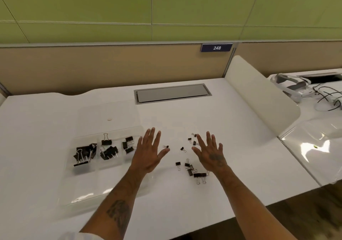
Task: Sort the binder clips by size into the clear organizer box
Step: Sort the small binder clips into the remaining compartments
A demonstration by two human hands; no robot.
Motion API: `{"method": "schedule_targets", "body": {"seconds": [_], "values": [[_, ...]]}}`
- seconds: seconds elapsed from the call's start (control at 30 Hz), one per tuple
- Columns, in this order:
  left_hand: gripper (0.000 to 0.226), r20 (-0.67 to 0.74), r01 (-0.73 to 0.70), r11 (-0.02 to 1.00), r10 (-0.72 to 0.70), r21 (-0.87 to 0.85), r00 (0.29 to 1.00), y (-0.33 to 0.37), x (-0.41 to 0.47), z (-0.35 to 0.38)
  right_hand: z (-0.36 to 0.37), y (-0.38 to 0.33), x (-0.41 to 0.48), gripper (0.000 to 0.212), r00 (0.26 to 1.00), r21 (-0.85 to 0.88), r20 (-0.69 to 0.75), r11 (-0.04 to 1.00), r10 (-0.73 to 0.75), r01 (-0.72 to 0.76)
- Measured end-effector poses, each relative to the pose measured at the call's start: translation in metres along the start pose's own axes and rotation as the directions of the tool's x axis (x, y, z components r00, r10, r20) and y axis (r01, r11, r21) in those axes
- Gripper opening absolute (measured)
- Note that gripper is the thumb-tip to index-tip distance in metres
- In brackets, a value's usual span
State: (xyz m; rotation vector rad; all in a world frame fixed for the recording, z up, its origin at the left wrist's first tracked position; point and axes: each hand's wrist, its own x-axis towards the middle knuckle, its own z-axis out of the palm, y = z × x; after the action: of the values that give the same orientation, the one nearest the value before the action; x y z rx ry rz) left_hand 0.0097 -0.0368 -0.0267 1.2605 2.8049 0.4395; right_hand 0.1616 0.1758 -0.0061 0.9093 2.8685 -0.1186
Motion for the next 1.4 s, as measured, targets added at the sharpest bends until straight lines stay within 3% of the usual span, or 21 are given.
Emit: {"method": "schedule_targets", "body": {"seconds": [0.17, 0.27, 0.47, 0.57, 0.77, 0.97, 1.4], "values": [[0.08, 0.031, -0.038, 0.999, 0.039, -0.02, 0.999, 0.046, 0.004, 0.015, 0.013, 0.04, -0.013, 0.081, 1.0, 0.035, -0.005, 0.999, 0.02, -0.02], [0.077, 0.055, -0.069, 0.998, 0.07, -0.012, 0.996, 0.073, 0.003, 0.028, 0.025, 0.065, -0.02, 0.058, 0.998, 0.051, 0.054, 0.998, 0.024, -0.027], [0.078, 0.084, -0.067, 0.998, 0.067, -0.006, 0.994, 0.12, 0.003, 0.052, 0.047, 0.112, -0.02, 0.049, 0.997, 0.195, 0.035, 0.979, -0.066, 0.058], [0.078, 0.163, -0.054, 0.999, 0.054, -0.004, 0.985, 0.142, 0.005, 0.061, 0.052, 0.122, -0.017, 0.045, 0.993, 0.214, 0.038, 0.972, -0.109, 0.099], [0.055, 0.261, -0.099, 0.995, 0.088, 0.029, 0.961, 0.171, 0.012, 0.076, 0.054, 0.131, -0.006, 0.052, 0.973, 0.139, 0.06, 0.967, -0.223, 0.213], [0.057, 0.292, 0.001, 0.999, -0.014, 0.046, 0.956, 0.189, 0.015, 0.088, 0.053, 0.134, 0.007, 0.056, 0.977, 0.294, 0.113, 0.945, -0.181, 0.141], [0.03, 0.267, 0.032, 0.999, -0.037, 0.022, 0.963, 0.203, 0.028, 0.088, 0.048, 0.136, 0.01, 0.016, 0.986, 0.315, 0.062, 0.941, -0.153, 0.126]]}}
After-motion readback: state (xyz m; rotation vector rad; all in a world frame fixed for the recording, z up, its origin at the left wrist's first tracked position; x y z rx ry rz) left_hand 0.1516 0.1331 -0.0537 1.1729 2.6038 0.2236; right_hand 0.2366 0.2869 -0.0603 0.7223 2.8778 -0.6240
